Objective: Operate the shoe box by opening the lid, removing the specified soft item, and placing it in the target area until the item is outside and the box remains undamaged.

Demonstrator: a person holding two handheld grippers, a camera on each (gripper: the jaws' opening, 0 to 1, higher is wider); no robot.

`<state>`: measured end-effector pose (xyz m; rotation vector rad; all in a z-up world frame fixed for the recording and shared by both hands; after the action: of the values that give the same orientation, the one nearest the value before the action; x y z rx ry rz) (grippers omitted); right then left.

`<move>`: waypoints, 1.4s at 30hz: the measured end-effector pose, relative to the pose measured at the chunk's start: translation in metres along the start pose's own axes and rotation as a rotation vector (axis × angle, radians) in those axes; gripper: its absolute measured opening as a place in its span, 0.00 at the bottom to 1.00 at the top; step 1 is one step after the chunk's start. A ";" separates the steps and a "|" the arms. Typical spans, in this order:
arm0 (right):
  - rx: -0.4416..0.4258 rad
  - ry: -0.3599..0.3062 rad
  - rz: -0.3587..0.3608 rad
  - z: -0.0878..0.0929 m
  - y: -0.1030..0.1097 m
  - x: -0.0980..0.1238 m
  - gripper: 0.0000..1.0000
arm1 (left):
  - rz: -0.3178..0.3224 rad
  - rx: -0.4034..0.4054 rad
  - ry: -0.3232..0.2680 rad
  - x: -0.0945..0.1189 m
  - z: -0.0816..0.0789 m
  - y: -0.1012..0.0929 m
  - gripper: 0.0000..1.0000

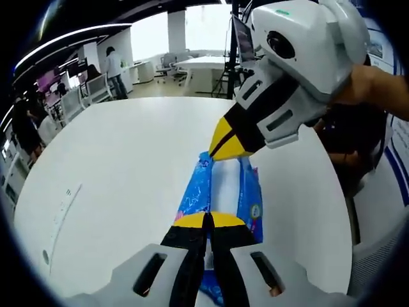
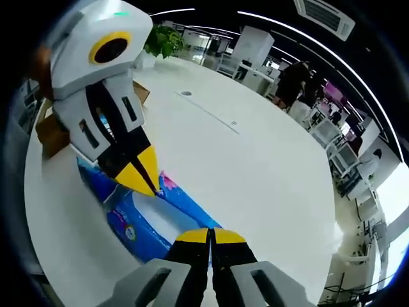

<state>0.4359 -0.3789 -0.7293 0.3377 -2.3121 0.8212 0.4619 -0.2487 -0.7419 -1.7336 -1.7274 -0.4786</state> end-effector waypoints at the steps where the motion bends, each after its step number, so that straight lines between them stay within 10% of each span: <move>1: 0.001 0.001 0.000 0.000 0.000 0.000 0.00 | -0.004 0.000 -0.003 0.000 0.000 0.000 0.00; 42: -0.055 0.035 0.011 0.010 -0.001 0.017 0.00 | -0.053 -0.012 0.039 0.014 0.001 0.001 0.00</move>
<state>0.4186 -0.3868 -0.7239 0.2843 -2.3015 0.7622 0.4639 -0.2373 -0.7335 -1.6789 -1.7500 -0.5433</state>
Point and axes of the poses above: the point that each gripper's makers call its tool centre point, and the gripper's own axes: x roughly backward along the fingers, y roughly to its left, z roughly out of its underside, the point moved 8 cm from there along x, roughly backward along the fingers, and after that the axes turned 14 degrees about z, right-handed, at the moved point
